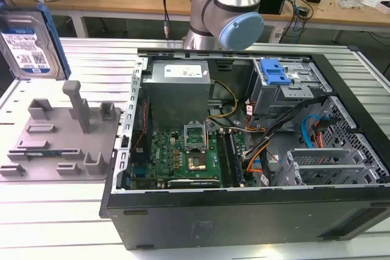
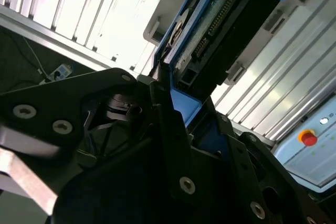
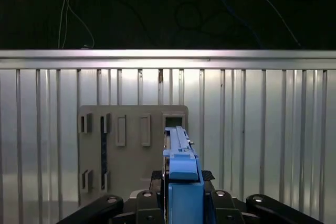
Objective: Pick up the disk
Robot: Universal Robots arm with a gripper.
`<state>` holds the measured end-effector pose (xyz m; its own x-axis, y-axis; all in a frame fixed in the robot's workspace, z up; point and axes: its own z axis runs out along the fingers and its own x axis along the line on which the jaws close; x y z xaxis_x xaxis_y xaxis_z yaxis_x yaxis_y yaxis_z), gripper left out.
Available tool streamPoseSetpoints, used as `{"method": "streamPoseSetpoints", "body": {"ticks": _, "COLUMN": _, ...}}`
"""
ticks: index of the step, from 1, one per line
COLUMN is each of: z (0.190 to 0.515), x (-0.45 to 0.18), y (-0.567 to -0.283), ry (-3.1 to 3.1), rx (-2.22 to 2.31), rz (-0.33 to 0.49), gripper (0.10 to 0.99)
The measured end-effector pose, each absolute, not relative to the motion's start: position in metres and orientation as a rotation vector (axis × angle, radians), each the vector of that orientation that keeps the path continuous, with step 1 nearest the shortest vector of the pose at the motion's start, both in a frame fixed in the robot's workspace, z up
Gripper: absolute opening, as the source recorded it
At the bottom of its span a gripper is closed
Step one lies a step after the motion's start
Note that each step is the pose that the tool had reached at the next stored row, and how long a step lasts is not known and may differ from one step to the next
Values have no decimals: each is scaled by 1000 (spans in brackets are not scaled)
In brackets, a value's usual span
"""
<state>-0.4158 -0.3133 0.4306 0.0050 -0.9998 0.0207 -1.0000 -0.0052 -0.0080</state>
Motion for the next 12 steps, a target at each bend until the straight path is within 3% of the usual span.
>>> {"method": "streamPoseSetpoints", "body": {"ticks": 8, "z": 476, "x": -414, "y": -313, "ry": -2209, "rx": 2221, "rz": 32, "gripper": 365}}
{"method": "streamPoseSetpoints", "body": {"ticks": 12, "z": 479, "x": -414, "y": -313, "ry": -2209, "rx": 2221, "rz": 32, "gripper": 365}}
